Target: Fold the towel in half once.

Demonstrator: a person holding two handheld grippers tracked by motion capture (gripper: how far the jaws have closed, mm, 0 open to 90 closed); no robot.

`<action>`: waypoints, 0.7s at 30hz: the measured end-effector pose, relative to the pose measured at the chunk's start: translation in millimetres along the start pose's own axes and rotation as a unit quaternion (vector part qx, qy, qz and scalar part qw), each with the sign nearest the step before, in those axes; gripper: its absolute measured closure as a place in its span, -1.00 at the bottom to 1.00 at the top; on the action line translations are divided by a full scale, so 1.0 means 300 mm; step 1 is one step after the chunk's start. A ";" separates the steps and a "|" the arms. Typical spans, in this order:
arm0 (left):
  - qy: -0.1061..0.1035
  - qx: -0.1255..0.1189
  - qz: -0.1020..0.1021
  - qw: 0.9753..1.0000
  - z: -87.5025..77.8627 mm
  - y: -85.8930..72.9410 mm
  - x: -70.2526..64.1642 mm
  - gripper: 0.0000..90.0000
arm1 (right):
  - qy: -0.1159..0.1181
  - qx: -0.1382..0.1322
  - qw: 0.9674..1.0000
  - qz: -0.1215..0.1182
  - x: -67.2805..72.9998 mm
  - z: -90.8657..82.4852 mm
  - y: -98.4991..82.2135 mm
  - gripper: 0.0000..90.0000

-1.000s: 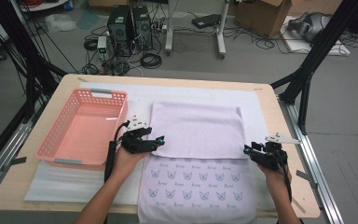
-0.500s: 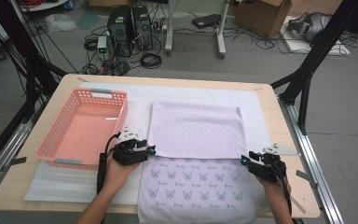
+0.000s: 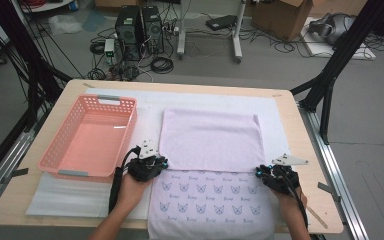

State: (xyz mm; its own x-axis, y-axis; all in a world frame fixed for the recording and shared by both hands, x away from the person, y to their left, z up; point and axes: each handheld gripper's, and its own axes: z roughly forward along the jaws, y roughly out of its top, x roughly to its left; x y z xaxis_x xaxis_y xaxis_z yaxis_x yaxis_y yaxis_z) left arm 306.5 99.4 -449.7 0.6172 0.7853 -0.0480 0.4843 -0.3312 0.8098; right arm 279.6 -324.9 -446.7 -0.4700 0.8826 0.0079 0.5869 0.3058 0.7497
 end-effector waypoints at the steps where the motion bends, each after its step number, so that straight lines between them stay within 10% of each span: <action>1: 0.001 -0.002 -0.002 1.000 -0.002 0.001 0.000 0.91 | 0.001 0.001 1.000 0.002 -0.001 0.000 0.000 0.85; 21: -0.036 -0.073 -0.032 0.996 -0.130 0.004 -0.003 0.94 | 0.018 -0.044 0.999 0.024 -0.001 -0.091 0.003 0.91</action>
State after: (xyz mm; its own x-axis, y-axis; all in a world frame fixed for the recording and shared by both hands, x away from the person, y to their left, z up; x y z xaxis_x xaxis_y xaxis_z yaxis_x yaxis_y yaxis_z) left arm 282.5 118.6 -425.8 0.6336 0.7611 -0.1388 0.4320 -0.1992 0.8796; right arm 262.1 -334.6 -428.0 -0.4668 0.8817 0.0679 0.5495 0.2291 0.8035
